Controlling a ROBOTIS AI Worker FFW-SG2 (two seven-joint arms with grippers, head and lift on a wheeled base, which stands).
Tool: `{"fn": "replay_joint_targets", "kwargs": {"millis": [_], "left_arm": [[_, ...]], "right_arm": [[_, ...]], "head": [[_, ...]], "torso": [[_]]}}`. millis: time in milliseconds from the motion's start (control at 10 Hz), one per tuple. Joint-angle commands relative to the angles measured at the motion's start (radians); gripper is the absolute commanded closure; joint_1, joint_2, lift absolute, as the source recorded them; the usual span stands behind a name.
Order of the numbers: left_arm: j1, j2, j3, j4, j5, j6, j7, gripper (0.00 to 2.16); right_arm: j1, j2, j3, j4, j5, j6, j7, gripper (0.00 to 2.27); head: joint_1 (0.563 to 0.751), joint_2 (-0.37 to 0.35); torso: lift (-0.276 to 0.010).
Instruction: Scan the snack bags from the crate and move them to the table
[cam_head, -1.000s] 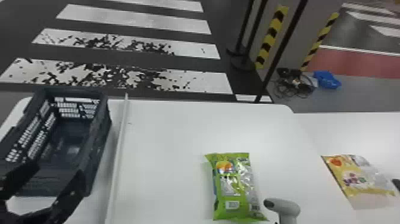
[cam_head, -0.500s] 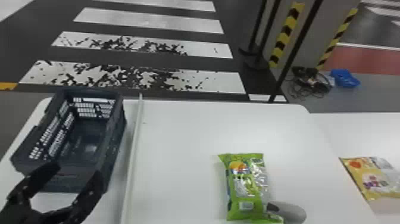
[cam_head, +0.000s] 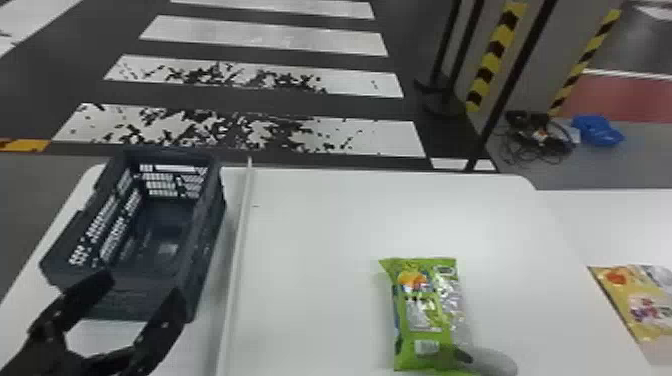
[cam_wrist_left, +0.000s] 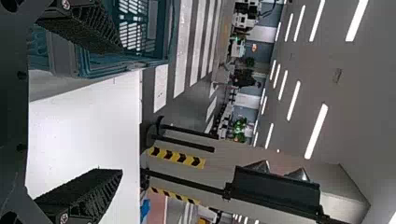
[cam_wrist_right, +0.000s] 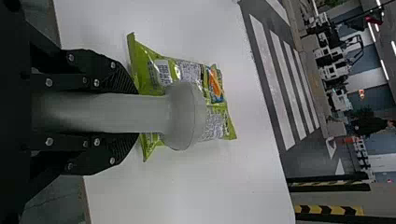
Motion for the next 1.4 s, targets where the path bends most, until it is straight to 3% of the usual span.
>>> {"fn": "replay_joint_targets", "kwargs": {"millis": [0,1000,1300], "left_arm": [[0.009,0.0,0.011,-0.006,0.0,0.0,0.0,0.08],[0.012,-0.008,0.012,-0.007,-0.006,0.0,0.0,0.08],[0.021,-0.015,0.012,-0.009,-0.017,0.0,-0.002,0.08]], "right_arm": [[-0.013,-0.002,0.001,0.026,0.004,-0.008,0.001,2.24],[-0.056,-0.019,-0.002,0.081,0.004,-0.081,0.003,2.24],[-0.181,-0.038,-0.069,0.072,0.006,0.121,0.004,2.24]], "head": [[0.695,-0.12],[0.695,-0.124],[0.695,-0.145]], "torso": [[-0.095],[-0.095],[-0.095]]}}
